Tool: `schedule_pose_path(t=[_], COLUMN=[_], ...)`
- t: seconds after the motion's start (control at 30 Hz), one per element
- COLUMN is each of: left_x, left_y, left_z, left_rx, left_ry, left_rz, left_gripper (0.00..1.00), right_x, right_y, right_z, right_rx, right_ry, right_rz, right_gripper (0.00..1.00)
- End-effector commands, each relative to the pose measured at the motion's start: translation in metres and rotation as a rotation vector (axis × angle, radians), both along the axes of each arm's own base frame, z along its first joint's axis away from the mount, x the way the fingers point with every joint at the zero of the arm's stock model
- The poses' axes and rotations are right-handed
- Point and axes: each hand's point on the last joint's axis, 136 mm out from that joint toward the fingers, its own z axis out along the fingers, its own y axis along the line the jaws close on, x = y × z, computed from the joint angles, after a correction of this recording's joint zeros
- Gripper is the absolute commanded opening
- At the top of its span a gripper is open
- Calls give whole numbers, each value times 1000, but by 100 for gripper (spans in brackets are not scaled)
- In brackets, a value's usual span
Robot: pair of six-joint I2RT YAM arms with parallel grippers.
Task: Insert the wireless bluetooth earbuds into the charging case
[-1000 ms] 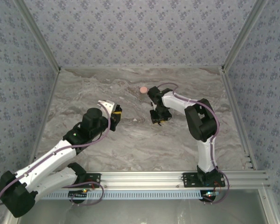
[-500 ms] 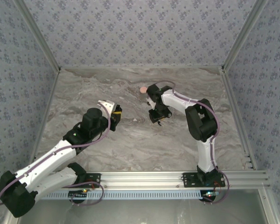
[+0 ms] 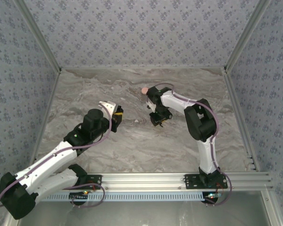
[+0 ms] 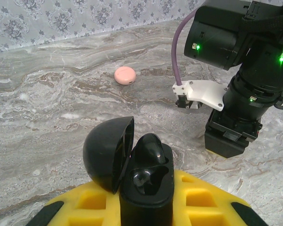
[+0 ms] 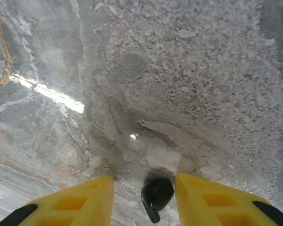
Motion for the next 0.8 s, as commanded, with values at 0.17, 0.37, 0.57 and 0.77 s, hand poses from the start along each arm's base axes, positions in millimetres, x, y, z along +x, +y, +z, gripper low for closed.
schedule_pose_path(t=[0.17,0.37,0.57,0.77], left_x=[3,3,2,2], left_y=[-1,0,0,0], left_z=[13,12,11,11], left_rx=[-34,-34,-34,-33], left_ry=[-25,-21,-19,-20], left_rz=[7,8,7,8], left_gripper=[14,14,14,14], right_x=[-5,-6,-11,-20], right_y=[-3,-6,-14,-17], right_z=[-5,-10,-16,-17], right_rx=[-24,-36,-53,-41], right_ry=[36,46,69,93], right_rz=[22,6,-19,-26], right_gripper=[40,36,35,37])
